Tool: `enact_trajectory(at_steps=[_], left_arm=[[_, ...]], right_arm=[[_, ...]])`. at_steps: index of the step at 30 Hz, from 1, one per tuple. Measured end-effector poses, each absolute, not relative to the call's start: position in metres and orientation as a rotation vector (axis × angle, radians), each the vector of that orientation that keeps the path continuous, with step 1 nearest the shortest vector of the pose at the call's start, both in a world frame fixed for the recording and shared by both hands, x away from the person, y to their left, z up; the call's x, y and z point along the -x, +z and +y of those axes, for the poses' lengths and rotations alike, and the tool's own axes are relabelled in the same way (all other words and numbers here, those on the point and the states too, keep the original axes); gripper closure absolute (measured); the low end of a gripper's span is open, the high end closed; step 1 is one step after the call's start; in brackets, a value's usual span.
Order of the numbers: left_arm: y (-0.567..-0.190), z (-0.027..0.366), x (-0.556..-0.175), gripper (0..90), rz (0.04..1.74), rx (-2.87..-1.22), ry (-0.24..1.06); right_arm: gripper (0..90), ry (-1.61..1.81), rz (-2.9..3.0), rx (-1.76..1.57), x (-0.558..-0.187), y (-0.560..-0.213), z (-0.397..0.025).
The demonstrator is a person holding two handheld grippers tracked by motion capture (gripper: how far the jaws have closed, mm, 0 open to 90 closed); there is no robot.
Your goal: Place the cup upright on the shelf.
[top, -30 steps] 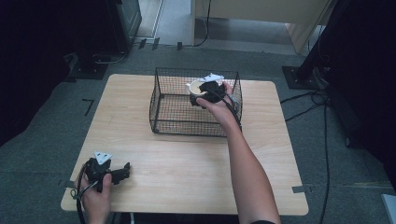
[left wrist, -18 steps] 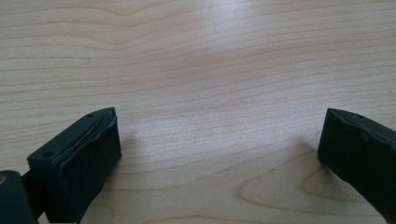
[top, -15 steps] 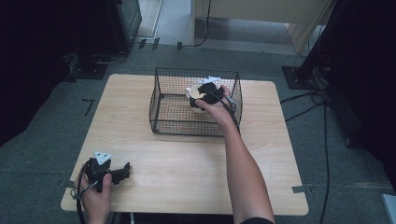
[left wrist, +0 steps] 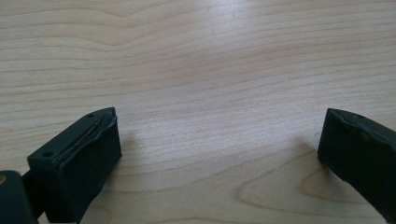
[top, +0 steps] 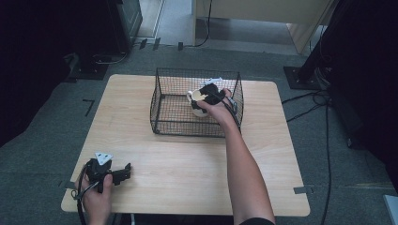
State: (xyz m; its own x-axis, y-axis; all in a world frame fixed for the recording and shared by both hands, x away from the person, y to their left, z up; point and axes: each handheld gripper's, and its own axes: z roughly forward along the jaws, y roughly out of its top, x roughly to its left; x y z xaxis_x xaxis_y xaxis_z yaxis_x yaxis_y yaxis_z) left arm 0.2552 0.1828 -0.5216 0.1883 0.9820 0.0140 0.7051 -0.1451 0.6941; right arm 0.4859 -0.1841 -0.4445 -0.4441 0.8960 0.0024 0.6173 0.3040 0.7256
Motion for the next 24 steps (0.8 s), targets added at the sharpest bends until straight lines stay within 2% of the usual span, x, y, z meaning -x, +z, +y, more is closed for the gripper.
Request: enact_trajectory(at_steps=[2, 4, 24], left_arm=[[-0.522, 0.183, -0.255, 0.0, 1.575, -1.917, 0.651], [-0.522, 0.183, -0.255, 0.0, 1.575, -1.917, 0.651], [-0.522, 0.183, -0.255, 0.0, 1.575, -1.917, 0.652]], right_arm=[[7.4, 0.924, 2.17, -1.349, -0.485, -0.444, -0.185], [0.0, 0.92, 2.174, -1.337, -0.485, -0.443, -0.185], [0.0, 1.117, 2.014, -1.288, -0.471, -0.402, -0.205]])
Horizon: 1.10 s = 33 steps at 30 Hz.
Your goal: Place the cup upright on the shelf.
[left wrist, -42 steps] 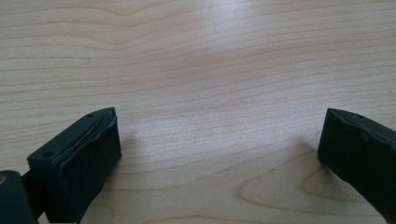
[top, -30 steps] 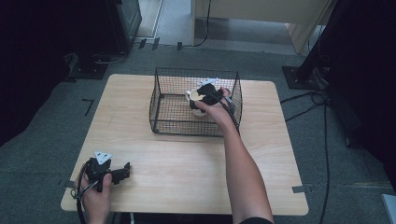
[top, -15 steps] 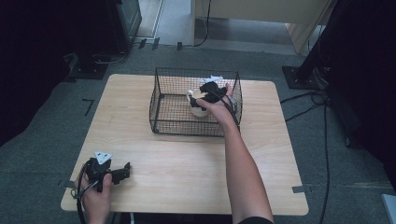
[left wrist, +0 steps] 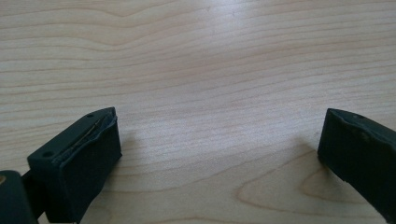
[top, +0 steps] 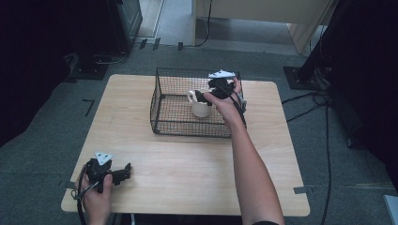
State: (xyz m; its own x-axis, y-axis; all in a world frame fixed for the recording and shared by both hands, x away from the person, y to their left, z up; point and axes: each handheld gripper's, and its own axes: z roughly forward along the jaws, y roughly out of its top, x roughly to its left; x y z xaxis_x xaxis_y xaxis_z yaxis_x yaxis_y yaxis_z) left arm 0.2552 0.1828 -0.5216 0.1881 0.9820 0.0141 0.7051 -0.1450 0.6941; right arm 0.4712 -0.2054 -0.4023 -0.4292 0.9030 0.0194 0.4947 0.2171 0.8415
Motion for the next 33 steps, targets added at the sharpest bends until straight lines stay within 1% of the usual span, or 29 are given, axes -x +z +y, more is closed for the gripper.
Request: enact_trajectory(at_steps=[9, 17, 33], left_arm=[[-0.522, 0.183, -0.255, 0.0, 1.575, -1.918, 0.651], [-0.522, 0.183, -0.255, 0.0, 1.576, -1.916, 0.651], [-0.522, 0.183, -0.255, 0.0, 1.576, -1.916, 0.651]], right_arm=[[0.0, 1.135, 2.02, -1.282, -0.455, -0.39, -0.207], [0.0, 1.116, 2.033, -1.28, -0.436, -0.39, -0.211], [0.0, 1.136, 2.021, -1.294, -0.393, -0.392, -0.233]])
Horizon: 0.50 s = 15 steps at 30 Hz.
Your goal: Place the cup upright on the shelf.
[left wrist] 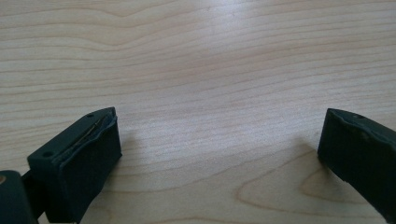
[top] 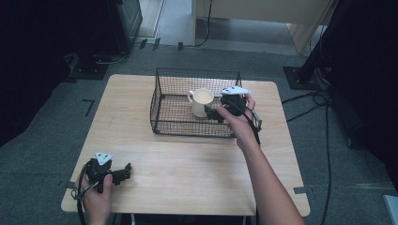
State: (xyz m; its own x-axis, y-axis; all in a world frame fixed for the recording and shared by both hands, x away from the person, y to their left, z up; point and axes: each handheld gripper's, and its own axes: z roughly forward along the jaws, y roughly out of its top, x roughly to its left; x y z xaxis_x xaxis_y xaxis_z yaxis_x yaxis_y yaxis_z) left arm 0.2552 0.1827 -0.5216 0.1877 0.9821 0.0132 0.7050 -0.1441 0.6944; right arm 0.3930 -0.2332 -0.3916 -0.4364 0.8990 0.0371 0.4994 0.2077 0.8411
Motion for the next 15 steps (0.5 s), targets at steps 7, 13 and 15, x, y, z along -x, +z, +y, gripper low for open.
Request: enact_trajectory(at_steps=[7, 13, 15], left_arm=[[-0.522, 0.183, -0.255, 0.0, 1.576, -1.916, 0.651], [-0.522, 0.183, -0.255, 0.0, 1.576, -1.916, 0.651], [-0.522, 0.183, -0.255, 0.0, 1.576, -1.916, 0.651]], right_arm=[[0.0, 1.123, 2.019, -1.291, -0.374, -0.396, -0.244], [0.0, 1.127, 2.02, -1.295, -0.357, -0.402, -0.253], [0.0, 1.134, 2.017, -1.302, -0.351, -0.404, -0.256]])
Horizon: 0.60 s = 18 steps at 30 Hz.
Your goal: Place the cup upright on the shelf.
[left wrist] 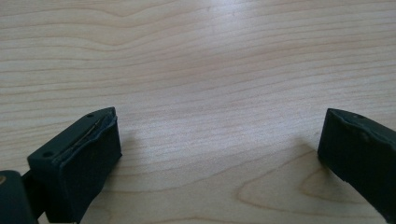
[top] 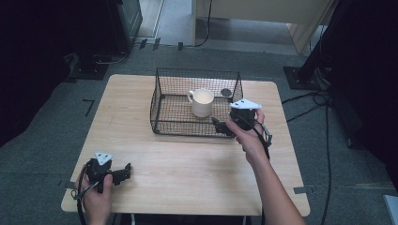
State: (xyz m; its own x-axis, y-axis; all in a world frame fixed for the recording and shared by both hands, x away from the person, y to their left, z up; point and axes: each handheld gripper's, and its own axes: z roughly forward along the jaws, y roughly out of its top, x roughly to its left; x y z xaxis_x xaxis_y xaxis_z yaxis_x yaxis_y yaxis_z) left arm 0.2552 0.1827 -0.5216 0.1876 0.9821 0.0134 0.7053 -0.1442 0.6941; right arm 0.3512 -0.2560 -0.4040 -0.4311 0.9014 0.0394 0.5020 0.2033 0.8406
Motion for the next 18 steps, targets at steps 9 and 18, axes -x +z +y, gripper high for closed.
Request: enact_trajectory(at_steps=[9, 18], left_arm=[[-0.522, 0.183, -0.255, 0.0, 1.576, -1.916, 0.651], [-0.522, 0.183, -0.255, 0.0, 1.576, -1.916, 0.651]], right_arm=[[0.0, 1.16, 2.008, -1.308, -0.328, -0.417, -0.271], [0.0, 1.18, 2.01, -1.301, -0.31, -0.425, -0.28]])
